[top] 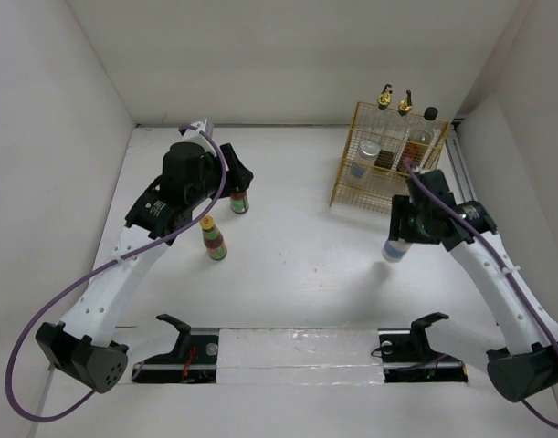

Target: Organize the condiment bottles

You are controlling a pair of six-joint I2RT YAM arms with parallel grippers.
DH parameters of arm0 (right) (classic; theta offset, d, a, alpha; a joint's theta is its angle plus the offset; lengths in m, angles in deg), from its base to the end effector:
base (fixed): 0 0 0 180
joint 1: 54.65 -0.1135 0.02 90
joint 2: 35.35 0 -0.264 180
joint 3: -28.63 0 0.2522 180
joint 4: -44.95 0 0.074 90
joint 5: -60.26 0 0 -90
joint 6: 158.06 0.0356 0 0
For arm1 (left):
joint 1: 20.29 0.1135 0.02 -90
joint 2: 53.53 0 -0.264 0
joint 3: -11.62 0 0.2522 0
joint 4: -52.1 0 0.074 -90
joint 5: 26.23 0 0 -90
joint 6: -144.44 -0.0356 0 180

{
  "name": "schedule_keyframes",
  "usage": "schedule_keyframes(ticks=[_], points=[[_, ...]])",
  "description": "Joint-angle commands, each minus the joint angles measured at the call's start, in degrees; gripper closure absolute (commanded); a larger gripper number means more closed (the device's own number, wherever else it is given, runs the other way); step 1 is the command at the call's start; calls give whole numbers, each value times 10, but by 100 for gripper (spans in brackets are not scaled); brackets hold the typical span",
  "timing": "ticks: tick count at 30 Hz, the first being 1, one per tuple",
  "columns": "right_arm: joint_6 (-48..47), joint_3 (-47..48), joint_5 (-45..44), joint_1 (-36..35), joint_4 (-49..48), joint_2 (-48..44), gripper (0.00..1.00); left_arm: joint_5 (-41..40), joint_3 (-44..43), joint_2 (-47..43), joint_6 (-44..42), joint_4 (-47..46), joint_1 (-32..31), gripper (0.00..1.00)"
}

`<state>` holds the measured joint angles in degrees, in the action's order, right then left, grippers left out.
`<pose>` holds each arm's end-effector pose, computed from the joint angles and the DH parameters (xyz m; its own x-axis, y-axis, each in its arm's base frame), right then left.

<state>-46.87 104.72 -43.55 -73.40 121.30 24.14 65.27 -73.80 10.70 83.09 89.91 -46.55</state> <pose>0.1754 0.0506 0.3192 -0.8344 0.0875 -0.5442 0.1108 0.9938 -0.0102 0.2196 -0.1094 0.4111 -0.4479 -0.3135 -0.8373 0.2849 0.8377 -0.4660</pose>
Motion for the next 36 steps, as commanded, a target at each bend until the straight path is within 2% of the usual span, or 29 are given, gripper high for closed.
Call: schedule_keyframes(ticks=[1,4,8,12,18,27,33,36], points=[[-41,192,-42,-10,-21,25,62,6,-8,-4,4,-22,-2,42],[-89,314,-33,15,-21,98,62,6,-8,-4,4,-22,-2,42],[-139,400,25,79,-66,184,62,-4,-13,1,4,-16,-2,42],[-161,426,104,142,-132,256,62,-17,-26,6,-1,-6,-2,42],[-174,480,115,172,-167,343,62,-22,-50,31,-1,-1,-2,42],[-174,498,139,198,-189,382,62,-22,-67,70,-1,-1,-2,42],[-174,405,113,193,-251,369,64,-27,-79,87,-11,-6,-2,42],[-174,375,124,193,-251,376,62,-27,-85,98,-11,-11,-2,42]])
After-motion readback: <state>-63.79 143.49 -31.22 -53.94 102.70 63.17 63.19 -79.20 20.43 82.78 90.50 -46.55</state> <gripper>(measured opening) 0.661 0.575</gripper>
